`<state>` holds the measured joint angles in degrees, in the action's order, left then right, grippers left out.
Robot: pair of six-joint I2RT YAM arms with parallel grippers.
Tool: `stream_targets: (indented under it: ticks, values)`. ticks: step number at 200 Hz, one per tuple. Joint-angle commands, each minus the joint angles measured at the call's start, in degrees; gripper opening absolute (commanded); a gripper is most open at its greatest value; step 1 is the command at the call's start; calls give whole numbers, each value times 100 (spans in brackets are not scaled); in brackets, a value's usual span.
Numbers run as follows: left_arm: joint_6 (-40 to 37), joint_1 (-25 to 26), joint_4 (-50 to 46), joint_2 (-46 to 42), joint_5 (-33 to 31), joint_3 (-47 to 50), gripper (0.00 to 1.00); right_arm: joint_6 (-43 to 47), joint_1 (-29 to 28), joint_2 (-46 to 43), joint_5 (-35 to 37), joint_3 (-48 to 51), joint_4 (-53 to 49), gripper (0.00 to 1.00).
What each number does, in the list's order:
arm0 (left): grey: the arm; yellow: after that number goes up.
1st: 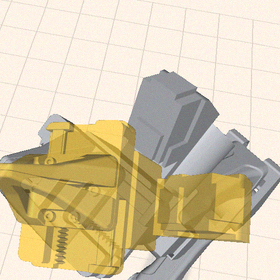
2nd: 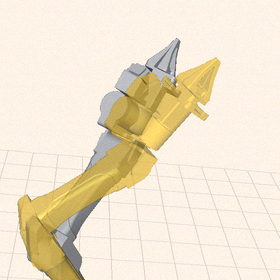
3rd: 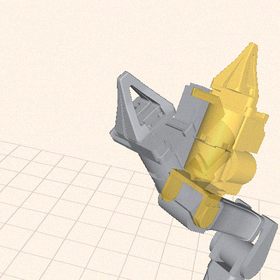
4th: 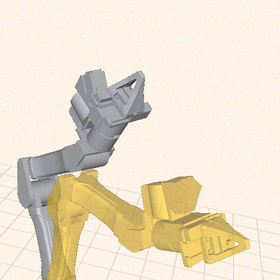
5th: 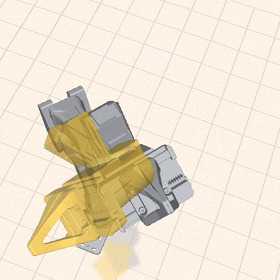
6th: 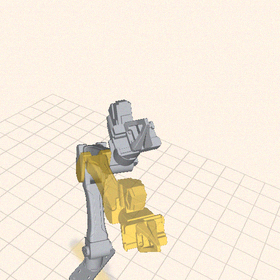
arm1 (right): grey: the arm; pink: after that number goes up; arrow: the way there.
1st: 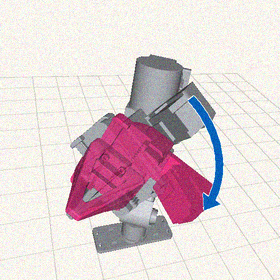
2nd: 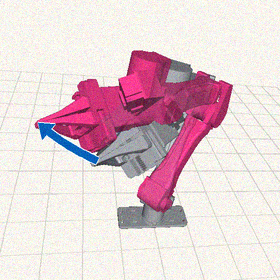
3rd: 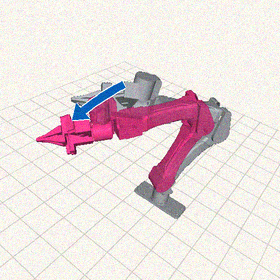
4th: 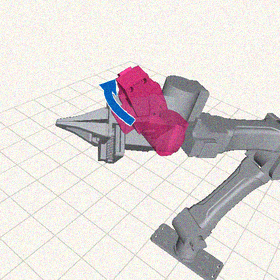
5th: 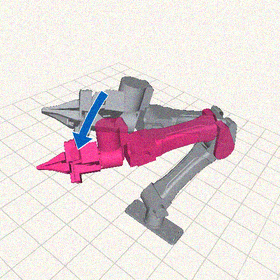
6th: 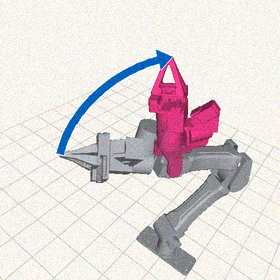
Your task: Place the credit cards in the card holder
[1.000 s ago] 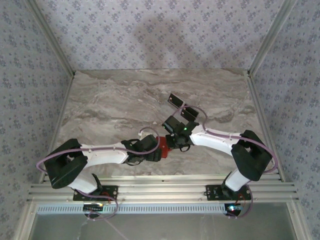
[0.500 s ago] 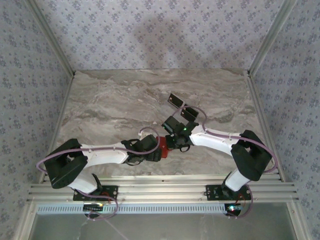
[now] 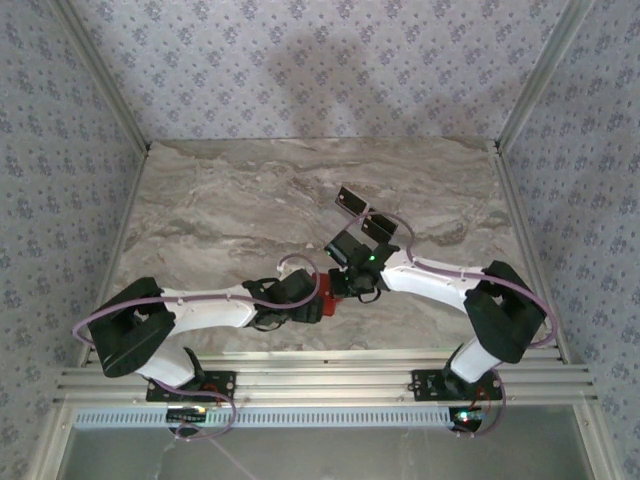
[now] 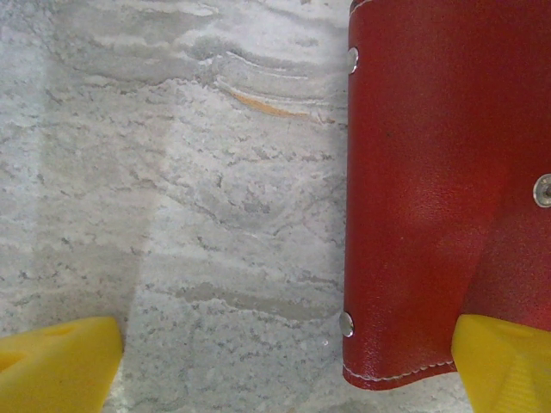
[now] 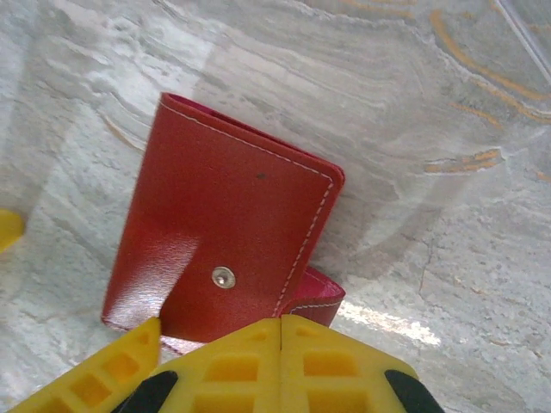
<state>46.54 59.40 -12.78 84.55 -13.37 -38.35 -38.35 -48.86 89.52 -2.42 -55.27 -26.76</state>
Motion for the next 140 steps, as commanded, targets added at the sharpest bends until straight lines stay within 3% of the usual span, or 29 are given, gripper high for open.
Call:
stream_targets:
  ticks: [1, 140]
  values:
    - [66, 20, 452, 225, 150, 135, 99, -119, 57, -188, -231, 43, 231, 0]
    - [73, 19, 443, 217, 156, 117, 99, -103, 64, 381, -549, -238, 531, 0]
